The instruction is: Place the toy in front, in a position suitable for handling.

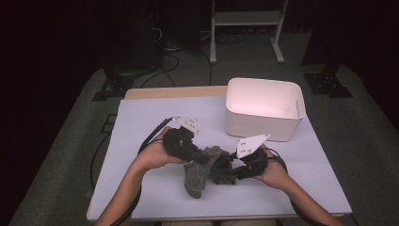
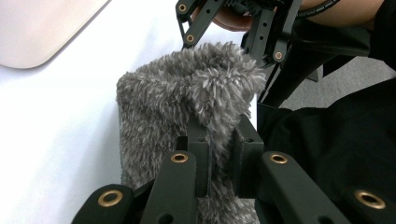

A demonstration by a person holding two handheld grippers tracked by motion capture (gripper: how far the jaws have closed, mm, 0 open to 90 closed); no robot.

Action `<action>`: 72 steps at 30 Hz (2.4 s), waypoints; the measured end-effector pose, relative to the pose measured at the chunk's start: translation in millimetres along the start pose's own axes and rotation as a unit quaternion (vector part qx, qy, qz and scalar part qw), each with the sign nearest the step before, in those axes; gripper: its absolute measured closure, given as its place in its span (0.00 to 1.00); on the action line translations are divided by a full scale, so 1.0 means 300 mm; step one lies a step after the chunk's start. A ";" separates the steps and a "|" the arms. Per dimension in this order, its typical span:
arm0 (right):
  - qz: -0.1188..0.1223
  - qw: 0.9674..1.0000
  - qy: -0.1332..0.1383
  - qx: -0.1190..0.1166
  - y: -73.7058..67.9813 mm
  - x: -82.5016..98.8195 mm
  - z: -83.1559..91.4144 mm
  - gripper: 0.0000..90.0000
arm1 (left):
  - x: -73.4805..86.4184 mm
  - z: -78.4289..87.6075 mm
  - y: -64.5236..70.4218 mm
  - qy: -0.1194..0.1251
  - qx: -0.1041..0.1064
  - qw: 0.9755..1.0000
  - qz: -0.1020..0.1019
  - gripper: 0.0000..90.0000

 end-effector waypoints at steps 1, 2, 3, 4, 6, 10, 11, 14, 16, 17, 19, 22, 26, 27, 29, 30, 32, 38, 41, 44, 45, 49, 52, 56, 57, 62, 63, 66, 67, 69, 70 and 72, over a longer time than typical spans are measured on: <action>0.001 1.000 -0.001 0.000 0.000 -0.004 -0.004 0.64 | -0.001 0.004 0.001 -0.002 -0.001 1.000 -0.002 0.90; 0.003 1.000 -0.003 -0.001 0.000 -0.007 -0.008 0.64 | -0.001 0.006 0.002 -0.002 -0.003 1.000 -0.002 0.90; 0.003 1.000 -0.004 -0.002 0.000 -0.010 -0.011 0.64 | -0.001 0.010 0.002 -0.002 -0.004 1.000 -0.003 0.90; 0.003 1.000 -0.007 -0.003 -0.001 -0.014 -0.015 0.64 | 0.000 0.013 0.002 -0.002 -0.005 1.000 -0.003 0.90; 0.001 1.000 -0.007 -0.004 0.000 -0.019 -0.022 0.64 | 0.006 0.022 0.001 0.000 -0.007 1.000 -0.002 0.90; 0.005 1.000 -0.003 -0.009 0.002 -0.033 -0.041 0.64 | 0.014 0.038 0.000 -0.001 -0.010 1.000 0.002 0.90; 0.005 1.000 -0.004 -0.007 0.002 -0.037 -0.045 0.64 | 0.016 0.046 0.000 -0.004 -0.012 1.000 0.001 0.90; 0.003 0.999 0.029 -0.019 0.000 -0.070 -0.049 0.71 | 0.020 0.069 0.001 -0.015 -0.024 1.000 0.004 0.90; 0.013 0.999 0.021 -0.020 0.000 -0.098 -0.058 0.71 | 0.024 0.081 0.001 -0.013 -0.025 1.000 0.009 0.90; 0.015 1.000 0.013 -0.019 0.001 -0.102 -0.067 0.71 | 0.026 0.080 0.001 -0.013 -0.026 1.000 0.011 0.90; 0.021 1.000 0.009 -0.017 0.000 -0.104 -0.079 0.71 | 0.033 0.073 0.001 -0.013 -0.025 1.000 0.010 0.90; 0.024 1.000 0.004 -0.015 -0.005 -0.099 -0.066 0.71 | 0.043 0.071 0.001 -0.002 -0.024 1.000 0.011 0.89; 0.015 1.000 0.001 -0.012 0.004 -0.079 -0.030 0.71 | 0.045 0.059 -0.005 0.001 -0.021 1.000 0.013 0.89; 0.012 1.000 0.001 -0.013 0.006 -0.073 -0.021 0.70 | 0.042 0.050 -0.006 0.000 -0.020 1.000 0.011 0.89; 0.003 1.000 -0.003 -0.012 0.011 -0.062 -0.002 0.70 | 0.033 0.030 -0.006 0.002 -0.014 1.000 0.010 0.89; 0.003 1.000 -0.005 -0.011 0.013 -0.056 0.006 0.70 | 0.028 0.021 -0.006 0.002 -0.011 1.000 0.007 0.89; 0.003 1.000 -0.008 -0.008 0.012 -0.046 0.022 0.70 | 0.015 -0.002 -0.007 0.011 -0.002 1.000 0.004 0.89; 0.000 1.000 -0.016 0.003 0.012 -0.004 0.071 0.70 | -0.019 -0.047 -0.010 0.027 0.016 0.999 -0.004 0.89; -0.004 1.000 -0.015 0.005 0.014 0.014 0.087 0.70 | -0.021 -0.069 -0.016 0.029 0.025 0.999 -0.002 0.89; -0.004 1.000 -0.016 0.008 0.017 0.029 0.102 0.70 | -0.019 -0.090 -0.020 0.020 0.027 0.999 -0.001 0.89; -0.005 1.000 -0.016 0.009 0.017 0.033 0.105 0.70 | -0.016 -0.102 -0.023 0.015 0.027 1.000 0.001 0.89; -0.009 1.000 -0.022 0.013 0.020 0.053 0.122 0.70 | -0.009 -0.148 -0.031 -0.001 0.031 0.999 0.008 0.89; -0.011 0.999 -0.028 0.016 0.020 0.070 0.133 0.70 | -0.012 -0.176 -0.037 -0.008 0.035 0.999 0.006 0.89; -0.016 0.999 -0.032 0.018 0.024 0.092 0.149 0.70 | -0.007 -0.218 -0.041 -0.043 0.031 0.999 0.006 0.89; -0.017 0.999 -0.033 0.019 0.025 0.100 0.154 0.70 | -0.004 -0.226 -0.043 -0.049 0.030 0.998 0.006 0.89; -0.025 0.999 -0.035 0.019 0.030 0.128 0.171 0.70 | 0.011 -0.256 -0.051 -0.067 0.032 0.997 0.010 0.89; -0.026 0.999 -0.035 0.019 0.031 0.132 0.173 0.70 | 0.010 -0.261 -0.050 -0.071 0.032 0.997 0.009 0.89; -0.031 0.999 -0.038 0.019 0.032 0.150 0.184 0.70 | 0.003 -0.273 -0.049 -0.075 0.031 0.997 0.007 0.89; -0.032 0.999 -0.037 0.018 0.032 0.156 0.187 0.69 | 0.001 -0.275 -0.048 -0.078 0.032 0.996 0.005 0.89; -0.034 0.998 -0.039 0.019 0.033 0.165 0.193 0.69 | -0.005 -0.282 -0.048 -0.082 0.029 0.996 0.002 0.88; -0.034 0.998 -0.040 0.019 0.034 0.171 0.197 0.69 | -0.007 -0.285 -0.048 -0.083 0.029 0.996 0.000 0.88; -0.040 0.998 -0.042 0.018 0.035 0.183 0.205 0.69 | -0.011 -0.291 -0.045 -0.082 0.028 0.996 0.001 0.88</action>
Point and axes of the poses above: each handheld gripper's, and its own axes: z roughly backward along the jaws, x roughly out of its underside, y roughly to its right, the point moved 2 cm from there along -z, roughly forward along the jaws, and after that the axes turned 9 degrees about -z, right-handed, at the moved point
